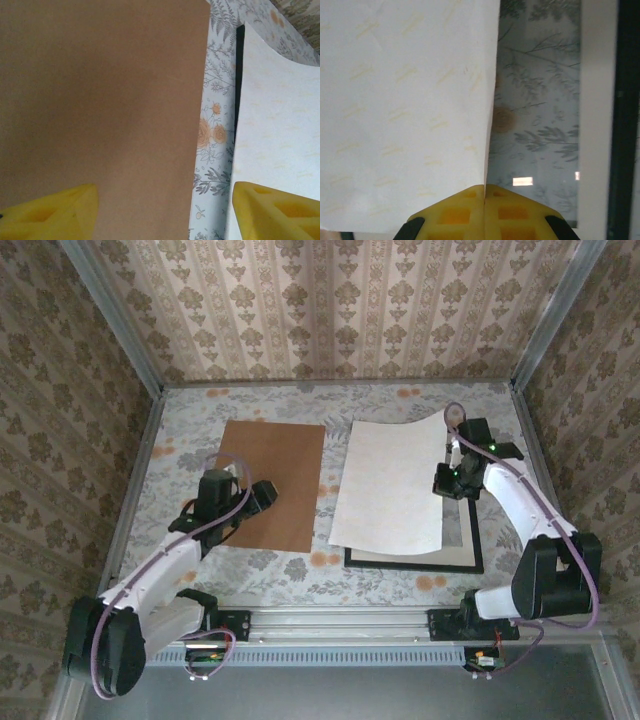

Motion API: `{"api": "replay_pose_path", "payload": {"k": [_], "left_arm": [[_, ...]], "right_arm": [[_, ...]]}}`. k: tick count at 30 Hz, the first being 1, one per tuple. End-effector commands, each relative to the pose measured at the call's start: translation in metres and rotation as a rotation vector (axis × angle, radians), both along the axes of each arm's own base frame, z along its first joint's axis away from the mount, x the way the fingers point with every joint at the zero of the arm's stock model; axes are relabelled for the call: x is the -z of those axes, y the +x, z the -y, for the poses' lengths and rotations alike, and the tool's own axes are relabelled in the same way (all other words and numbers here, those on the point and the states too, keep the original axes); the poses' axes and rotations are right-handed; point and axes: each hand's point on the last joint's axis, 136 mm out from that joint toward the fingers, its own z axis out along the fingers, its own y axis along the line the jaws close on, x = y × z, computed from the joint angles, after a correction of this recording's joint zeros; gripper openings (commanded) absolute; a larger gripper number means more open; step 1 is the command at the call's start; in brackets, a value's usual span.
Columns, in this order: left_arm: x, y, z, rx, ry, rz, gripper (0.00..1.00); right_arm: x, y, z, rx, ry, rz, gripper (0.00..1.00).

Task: Put the photo into the frame

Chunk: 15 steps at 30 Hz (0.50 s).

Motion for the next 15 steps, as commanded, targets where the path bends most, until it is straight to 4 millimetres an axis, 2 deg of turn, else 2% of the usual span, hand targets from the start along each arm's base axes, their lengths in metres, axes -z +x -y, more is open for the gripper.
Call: {"api": "replay_pose_path", "payload": {"k": [1,11,15], "left_arm": [[-0.012,0.009,0.001,0.04,0.052,0.057,0.72],[-0.014,0.015,0.005,0.057,0.059,0.073,0.72],[-0.012,0.018,0.006,0.059,0.06,0.073,0.72]], "right_arm": [[0.008,-0.011,0.026,-0.025,-0.148,-0.112,0.0],[0.012,-0.002,0.037,-0.07,-0.224,-0.169,0.0],[0.017,-0.001,0.034,-0.097,-0.212,-0.182,0.0]]}}
